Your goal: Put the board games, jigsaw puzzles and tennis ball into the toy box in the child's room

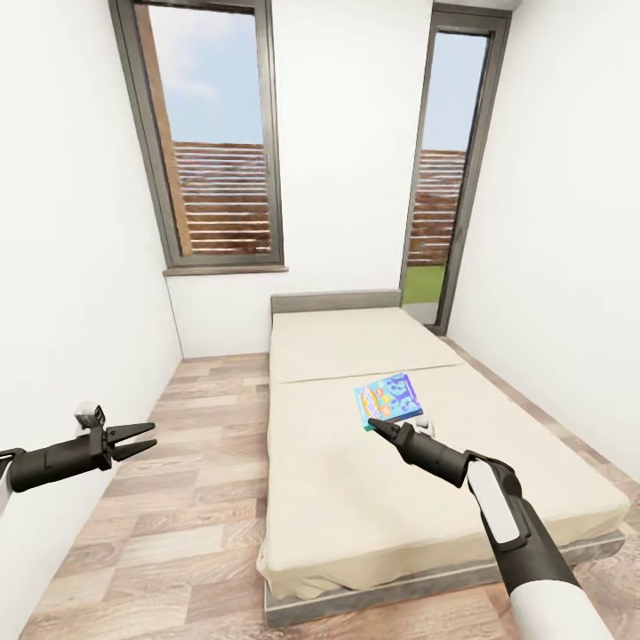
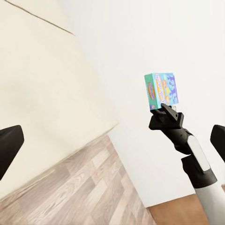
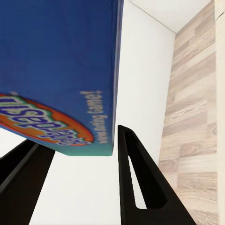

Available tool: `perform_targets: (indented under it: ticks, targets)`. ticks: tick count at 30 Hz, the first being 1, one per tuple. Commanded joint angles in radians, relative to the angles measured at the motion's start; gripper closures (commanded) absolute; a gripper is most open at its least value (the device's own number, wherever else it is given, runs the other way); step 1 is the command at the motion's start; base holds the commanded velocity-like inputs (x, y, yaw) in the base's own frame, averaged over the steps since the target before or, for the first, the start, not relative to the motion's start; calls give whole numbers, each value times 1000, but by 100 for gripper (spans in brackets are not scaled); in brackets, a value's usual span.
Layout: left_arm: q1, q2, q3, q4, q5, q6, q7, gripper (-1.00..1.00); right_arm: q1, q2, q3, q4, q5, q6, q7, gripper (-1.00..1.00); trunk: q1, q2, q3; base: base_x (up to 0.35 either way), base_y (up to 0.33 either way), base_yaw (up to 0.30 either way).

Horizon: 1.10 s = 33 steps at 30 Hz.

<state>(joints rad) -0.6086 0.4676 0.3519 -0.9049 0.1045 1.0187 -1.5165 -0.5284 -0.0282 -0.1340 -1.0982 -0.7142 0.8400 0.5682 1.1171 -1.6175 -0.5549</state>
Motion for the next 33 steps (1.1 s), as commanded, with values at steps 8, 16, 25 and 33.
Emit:
perform_targets:
  ticks: [8,16,25,33]
  targets:
    - [0,0,1,0,0,11,-4,-100,-1,-1,-3,0,1,4,4,100,-31,56,24,0,0,-240]
    - [0,0,1,0,0,11,-4,-100,-1,-1,-3,1,1,4,18,100,-62,112,49,0,0,-278]
    - [0,0,1,0,-3,11,-4,-100,1,-2,-6,6,4,-1,75,100,-96,175,77,0,0,-279]
    - [0,1,2,0,-3,11,-4,-100,1,-2,-7,12,5,-2,76,100,-127,231,102,0,0,-279]
